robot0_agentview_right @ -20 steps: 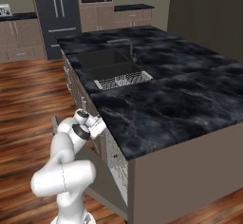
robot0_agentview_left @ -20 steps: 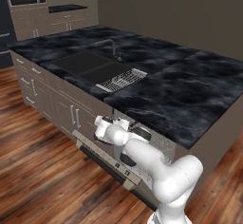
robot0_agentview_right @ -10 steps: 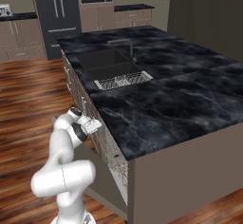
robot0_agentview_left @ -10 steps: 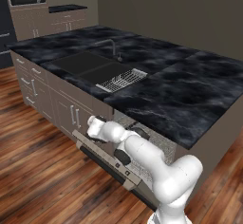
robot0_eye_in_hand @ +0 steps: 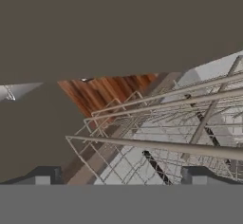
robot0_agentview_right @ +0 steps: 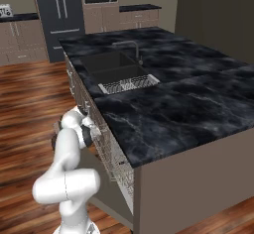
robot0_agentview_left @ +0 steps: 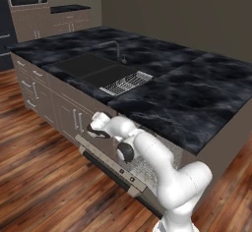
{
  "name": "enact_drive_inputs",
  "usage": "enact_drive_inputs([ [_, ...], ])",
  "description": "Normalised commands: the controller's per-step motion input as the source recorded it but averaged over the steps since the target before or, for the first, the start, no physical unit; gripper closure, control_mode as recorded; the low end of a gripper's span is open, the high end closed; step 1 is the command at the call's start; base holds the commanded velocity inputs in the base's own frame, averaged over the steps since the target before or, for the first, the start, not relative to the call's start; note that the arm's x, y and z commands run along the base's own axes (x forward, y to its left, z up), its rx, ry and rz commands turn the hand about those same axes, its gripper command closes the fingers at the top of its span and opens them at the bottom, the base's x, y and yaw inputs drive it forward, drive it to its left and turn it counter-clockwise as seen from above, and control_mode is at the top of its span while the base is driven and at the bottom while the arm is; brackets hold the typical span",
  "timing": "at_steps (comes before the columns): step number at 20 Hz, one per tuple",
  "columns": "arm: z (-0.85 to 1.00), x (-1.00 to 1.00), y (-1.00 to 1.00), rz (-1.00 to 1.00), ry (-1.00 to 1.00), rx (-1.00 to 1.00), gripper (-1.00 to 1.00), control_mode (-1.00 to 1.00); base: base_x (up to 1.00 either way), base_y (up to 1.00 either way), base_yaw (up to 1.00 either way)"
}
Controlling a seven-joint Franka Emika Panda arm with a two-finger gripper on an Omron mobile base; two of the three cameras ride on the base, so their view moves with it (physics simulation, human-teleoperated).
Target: Open the dishwasher door and pull out the top rack.
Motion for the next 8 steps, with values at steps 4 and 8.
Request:
enact_drive_inputs([
  [4, -0.94, -0.83, 0.38, 0.09, 0.31, 0.36, -1.0, -1.0, 0.0, 0.0, 0.0],
  [8, -0.97, -0.91, 0.46, 0.1, 0.29, 0.34, -1.0, -1.0, 0.0, 0.0, 0.0],
])
